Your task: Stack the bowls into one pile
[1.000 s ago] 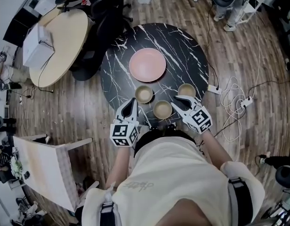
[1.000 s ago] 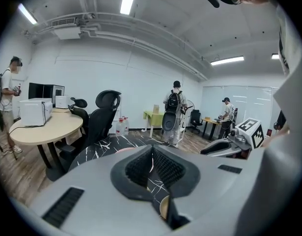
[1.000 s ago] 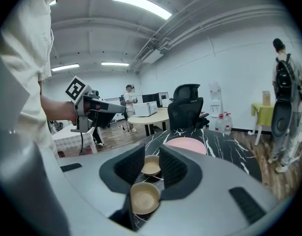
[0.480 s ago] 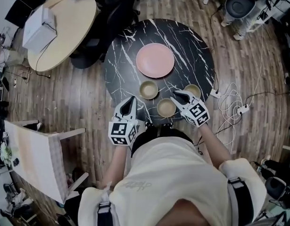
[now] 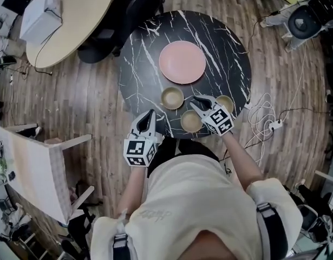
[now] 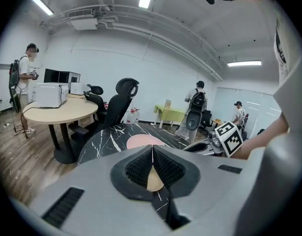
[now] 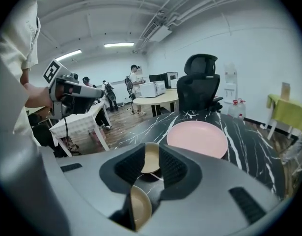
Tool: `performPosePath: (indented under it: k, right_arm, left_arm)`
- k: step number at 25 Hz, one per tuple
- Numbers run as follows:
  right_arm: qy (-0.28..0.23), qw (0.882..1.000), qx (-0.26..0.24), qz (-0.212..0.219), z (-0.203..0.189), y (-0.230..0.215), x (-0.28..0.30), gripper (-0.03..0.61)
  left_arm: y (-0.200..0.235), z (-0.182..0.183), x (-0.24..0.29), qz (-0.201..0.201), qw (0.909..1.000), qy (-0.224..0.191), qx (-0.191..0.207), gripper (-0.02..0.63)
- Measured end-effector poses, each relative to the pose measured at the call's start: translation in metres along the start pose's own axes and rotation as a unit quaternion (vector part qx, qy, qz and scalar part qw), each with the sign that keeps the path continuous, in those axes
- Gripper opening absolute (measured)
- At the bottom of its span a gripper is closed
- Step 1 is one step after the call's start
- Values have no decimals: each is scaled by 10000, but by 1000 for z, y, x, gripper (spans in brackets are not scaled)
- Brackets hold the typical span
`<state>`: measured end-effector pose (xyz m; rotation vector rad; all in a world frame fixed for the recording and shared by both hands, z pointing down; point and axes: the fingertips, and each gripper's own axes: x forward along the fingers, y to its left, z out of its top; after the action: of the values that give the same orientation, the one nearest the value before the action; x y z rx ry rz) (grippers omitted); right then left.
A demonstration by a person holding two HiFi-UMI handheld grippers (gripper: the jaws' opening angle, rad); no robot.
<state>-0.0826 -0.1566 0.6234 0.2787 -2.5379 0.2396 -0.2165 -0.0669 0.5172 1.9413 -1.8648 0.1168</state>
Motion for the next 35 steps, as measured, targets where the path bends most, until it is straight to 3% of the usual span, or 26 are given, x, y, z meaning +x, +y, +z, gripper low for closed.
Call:
performPosePath:
  k: [6, 17, 35]
  right_arm:
    - [259, 9994, 189, 89, -16, -12, 35, 94]
    - [803, 9955, 456, 224, -43, -25, 88, 97]
    - [1430, 9837, 1016, 388, -70, -32, 128, 106]
  left_arm:
    - [8, -9, 14, 34, 9997, 98, -237, 20]
    - [27, 3, 38, -17, 9995, 154, -263, 20]
    - [45, -1, 67, -226, 9983, 414, -344, 20]
